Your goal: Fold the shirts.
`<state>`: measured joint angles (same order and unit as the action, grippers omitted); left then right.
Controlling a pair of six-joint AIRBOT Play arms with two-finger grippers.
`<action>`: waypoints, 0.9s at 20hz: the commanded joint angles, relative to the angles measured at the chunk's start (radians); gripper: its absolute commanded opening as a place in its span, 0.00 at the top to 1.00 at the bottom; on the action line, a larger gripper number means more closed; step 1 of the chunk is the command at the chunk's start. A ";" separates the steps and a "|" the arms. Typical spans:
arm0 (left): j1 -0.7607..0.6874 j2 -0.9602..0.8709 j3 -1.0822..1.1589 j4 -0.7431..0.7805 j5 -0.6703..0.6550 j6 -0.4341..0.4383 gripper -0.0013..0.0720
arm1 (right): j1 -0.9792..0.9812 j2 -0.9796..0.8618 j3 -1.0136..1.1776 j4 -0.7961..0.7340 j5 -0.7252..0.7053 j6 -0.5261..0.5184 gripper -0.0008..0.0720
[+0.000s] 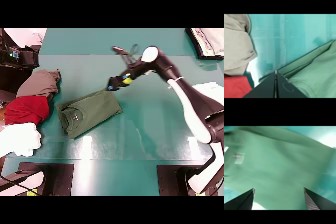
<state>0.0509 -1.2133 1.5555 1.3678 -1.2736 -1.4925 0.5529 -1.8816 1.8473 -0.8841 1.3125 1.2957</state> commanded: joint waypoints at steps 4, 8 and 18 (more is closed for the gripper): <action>0.001 0.001 -0.007 -0.064 0.025 0.000 0.95 | -0.200 -0.074 -0.166 0.141 0.094 0.008 0.01; 0.001 -0.006 -0.007 -0.066 0.024 0.001 0.95 | -0.138 -0.172 -0.087 0.186 0.146 0.001 0.01; 0.001 -0.006 -0.007 -0.067 0.019 0.008 0.95 | 0.076 -0.314 0.050 0.362 0.052 0.000 0.36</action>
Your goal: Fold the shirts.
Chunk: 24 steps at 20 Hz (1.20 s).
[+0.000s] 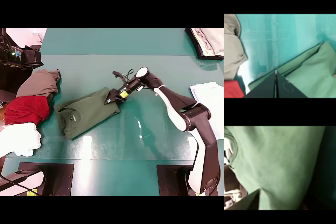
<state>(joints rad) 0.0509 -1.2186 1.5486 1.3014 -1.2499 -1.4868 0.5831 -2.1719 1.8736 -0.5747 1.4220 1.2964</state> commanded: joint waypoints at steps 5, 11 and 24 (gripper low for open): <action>0.000 -0.001 0.000 -0.025 -0.025 0.002 0.95 | 0.034 0.013 0.023 0.049 -0.136 -0.012 0.97; -0.011 -0.001 0.000 -0.111 -0.028 0.002 0.95 | -0.140 0.216 0.023 -0.072 -0.202 0.040 0.97; -0.169 -0.001 0.000 -0.111 0.040 0.000 0.95 | -0.995 0.710 -0.311 -0.422 -0.294 0.243 0.97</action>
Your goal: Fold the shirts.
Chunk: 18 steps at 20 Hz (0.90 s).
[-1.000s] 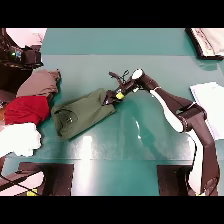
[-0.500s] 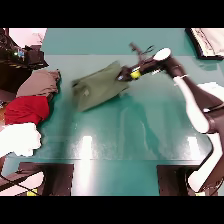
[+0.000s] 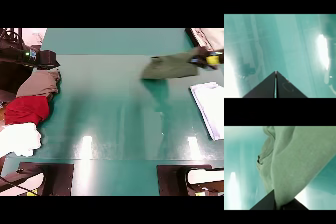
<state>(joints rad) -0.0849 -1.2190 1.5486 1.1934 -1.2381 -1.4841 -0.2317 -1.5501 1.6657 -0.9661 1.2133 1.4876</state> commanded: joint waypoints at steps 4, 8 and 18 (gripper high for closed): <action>-0.047 -0.001 0.000 -0.008 0.050 -0.009 0.95 | -0.351 0.153 -0.203 -0.027 -0.155 0.059 0.97; -0.047 -0.001 0.000 -0.009 0.052 -0.010 0.95 | -0.387 0.153 -0.198 -0.020 -0.128 0.055 0.97; -0.047 -0.001 0.000 -0.001 0.052 0.000 0.95 | -0.388 0.284 -0.093 -0.091 0.097 0.048 0.97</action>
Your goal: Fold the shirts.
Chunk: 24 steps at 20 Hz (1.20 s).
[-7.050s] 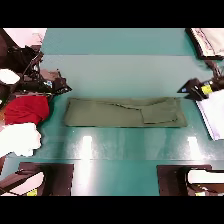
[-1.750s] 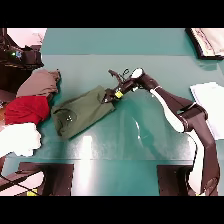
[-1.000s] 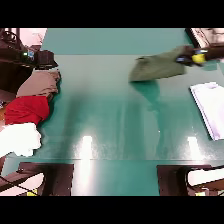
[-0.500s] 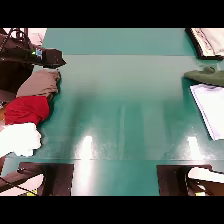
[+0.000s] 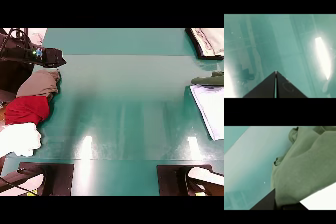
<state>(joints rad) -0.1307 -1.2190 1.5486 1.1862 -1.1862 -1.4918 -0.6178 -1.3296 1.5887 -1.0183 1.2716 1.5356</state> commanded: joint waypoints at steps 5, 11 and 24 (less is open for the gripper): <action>-0.001 -0.001 0.000 0.010 -0.002 0.034 0.95 | -0.040 0.207 -0.189 -0.137 0.045 0.012 0.97; 0.000 -0.001 0.000 0.010 -0.003 0.046 0.95 | -0.240 0.299 -0.418 -0.138 0.126 -0.017 0.75; 0.000 0.000 0.000 0.009 0.003 0.051 0.95 | -0.116 0.389 -0.525 -0.025 0.150 -0.098 0.97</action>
<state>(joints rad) -0.1307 -1.2194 1.5486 1.1954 -1.1873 -1.4406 -0.8631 -0.9798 1.0683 -1.0901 1.4265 1.4441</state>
